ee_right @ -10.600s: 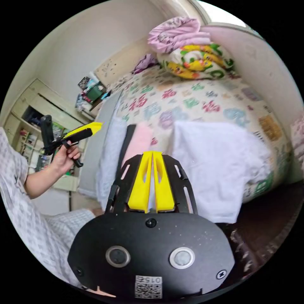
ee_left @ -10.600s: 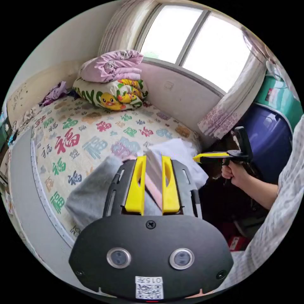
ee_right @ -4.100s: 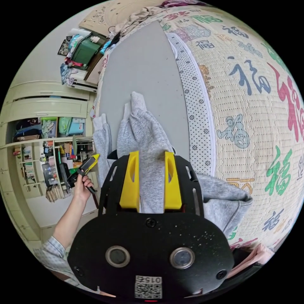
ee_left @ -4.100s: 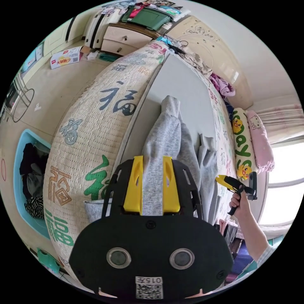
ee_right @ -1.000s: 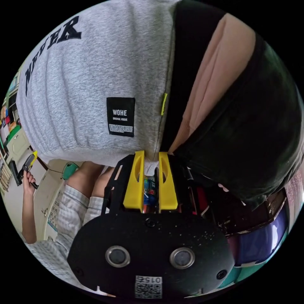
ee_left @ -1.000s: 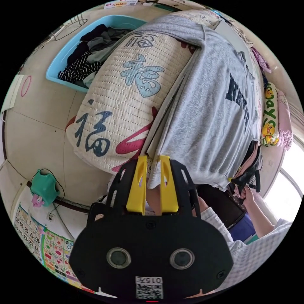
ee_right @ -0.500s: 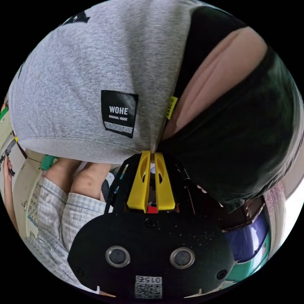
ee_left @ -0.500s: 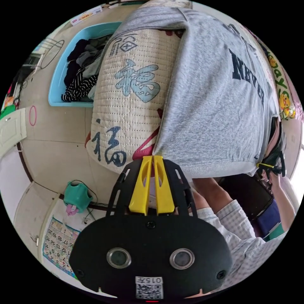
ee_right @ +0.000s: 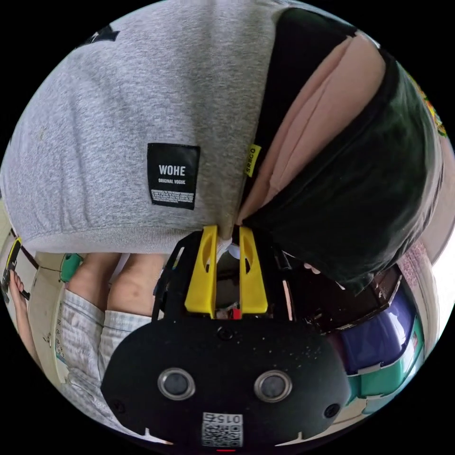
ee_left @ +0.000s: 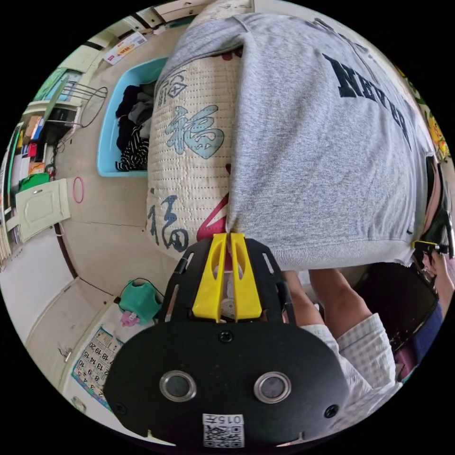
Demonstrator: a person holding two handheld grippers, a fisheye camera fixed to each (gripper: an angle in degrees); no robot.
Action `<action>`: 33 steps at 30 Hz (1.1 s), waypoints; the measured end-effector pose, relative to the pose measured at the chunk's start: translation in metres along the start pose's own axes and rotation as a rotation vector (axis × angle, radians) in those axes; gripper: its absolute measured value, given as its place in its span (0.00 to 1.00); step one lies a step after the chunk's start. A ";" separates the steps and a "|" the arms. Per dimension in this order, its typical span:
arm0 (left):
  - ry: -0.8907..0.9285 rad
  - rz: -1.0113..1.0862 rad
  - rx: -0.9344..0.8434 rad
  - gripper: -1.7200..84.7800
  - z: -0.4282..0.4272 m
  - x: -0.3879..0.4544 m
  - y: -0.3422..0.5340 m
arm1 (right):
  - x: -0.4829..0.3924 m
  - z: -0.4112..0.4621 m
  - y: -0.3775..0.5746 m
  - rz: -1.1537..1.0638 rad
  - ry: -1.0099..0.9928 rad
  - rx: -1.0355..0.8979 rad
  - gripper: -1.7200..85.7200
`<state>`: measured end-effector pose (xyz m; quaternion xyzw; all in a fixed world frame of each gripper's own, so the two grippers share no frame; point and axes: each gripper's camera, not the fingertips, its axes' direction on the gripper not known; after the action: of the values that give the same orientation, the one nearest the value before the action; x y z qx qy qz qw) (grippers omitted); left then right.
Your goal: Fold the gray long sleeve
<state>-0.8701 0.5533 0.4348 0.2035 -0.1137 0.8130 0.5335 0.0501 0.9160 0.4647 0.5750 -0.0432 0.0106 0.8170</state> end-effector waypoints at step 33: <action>0.092 0.071 -0.132 0.04 -0.027 0.450 -0.052 | 0.431 -0.233 0.069 0.207 -0.431 0.737 0.10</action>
<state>-0.9852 0.9551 0.6124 0.1263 -0.1496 0.8306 0.5212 0.4881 1.1444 0.4875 0.8098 -0.2632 -0.0131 0.5242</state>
